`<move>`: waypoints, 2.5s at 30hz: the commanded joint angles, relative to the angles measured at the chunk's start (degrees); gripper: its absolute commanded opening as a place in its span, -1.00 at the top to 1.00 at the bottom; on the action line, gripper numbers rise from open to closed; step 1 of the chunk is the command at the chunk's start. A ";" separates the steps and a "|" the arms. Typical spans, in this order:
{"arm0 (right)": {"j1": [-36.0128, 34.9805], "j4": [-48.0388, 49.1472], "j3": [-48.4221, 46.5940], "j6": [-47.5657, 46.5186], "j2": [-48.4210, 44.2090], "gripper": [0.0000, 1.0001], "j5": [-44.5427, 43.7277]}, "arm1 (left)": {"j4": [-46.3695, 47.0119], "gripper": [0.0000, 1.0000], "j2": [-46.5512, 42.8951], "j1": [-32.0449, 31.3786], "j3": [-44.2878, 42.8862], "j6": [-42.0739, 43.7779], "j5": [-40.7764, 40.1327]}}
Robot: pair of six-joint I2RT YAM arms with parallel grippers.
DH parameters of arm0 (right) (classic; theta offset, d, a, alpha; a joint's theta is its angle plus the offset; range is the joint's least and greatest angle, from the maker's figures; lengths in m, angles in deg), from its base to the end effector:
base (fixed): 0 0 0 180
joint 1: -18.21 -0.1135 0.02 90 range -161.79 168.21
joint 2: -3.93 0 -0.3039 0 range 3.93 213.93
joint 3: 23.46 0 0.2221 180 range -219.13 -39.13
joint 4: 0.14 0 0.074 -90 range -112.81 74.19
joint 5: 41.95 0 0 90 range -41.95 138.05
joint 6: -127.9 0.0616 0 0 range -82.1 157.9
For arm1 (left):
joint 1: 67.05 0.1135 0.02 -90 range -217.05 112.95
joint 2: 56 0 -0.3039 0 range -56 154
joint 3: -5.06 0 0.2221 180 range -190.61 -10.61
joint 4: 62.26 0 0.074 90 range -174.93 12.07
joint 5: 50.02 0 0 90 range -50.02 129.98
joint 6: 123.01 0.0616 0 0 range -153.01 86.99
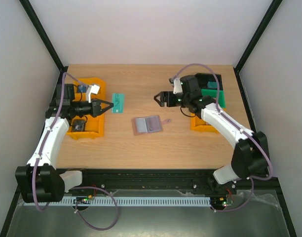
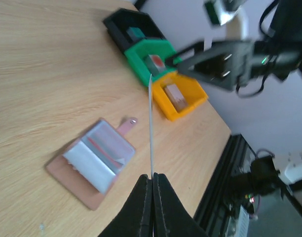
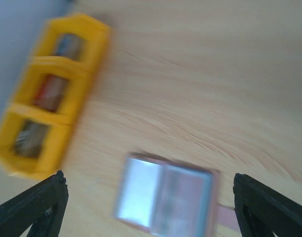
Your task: Take the credit cards out of the card holder
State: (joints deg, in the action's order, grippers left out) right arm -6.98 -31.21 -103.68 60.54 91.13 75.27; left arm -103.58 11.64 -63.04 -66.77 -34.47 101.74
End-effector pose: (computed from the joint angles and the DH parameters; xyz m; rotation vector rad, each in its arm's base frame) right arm 0.2839 0.1647 0.3107 -0.3246 2.3088 0.9698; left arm 0.2114 -0.0396 0.3485 0.4864 1.9767 -1.1450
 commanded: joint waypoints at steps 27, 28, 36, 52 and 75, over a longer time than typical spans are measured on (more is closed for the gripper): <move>-15.22 -24.42 -25.29 -35.28 4.25 0.53 30.02 | -30.87 0.95 4.82 -15.24 -13.11 38.32 5.48; -15.19 -24.53 -25.24 -35.55 4.33 0.68 30.58 | -30.81 0.95 4.89 -15.26 -13.10 38.24 5.42; -14.48 -18.42 -21.21 -32.11 0.93 0.97 26.58 | -24.23 0.55 4.53 -14.63 -11.93 30.56 3.77; 0.99 6.18 -6.26 -8.01 -6.59 0.97 0.64 | -0.37 -0.99 10.04 9.64 -10.58 7.58 -45.87; 1.71 5.56 -5.23 -11.96 -5.52 0.97 3.09 | 5.28 -0.01 34.67 16.17 -14.82 19.31 -55.35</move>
State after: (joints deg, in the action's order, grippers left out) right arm -5.40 -26.21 -108.12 49.67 85.54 77.98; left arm -101.06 45.40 -46.58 -83.69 -18.36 46.20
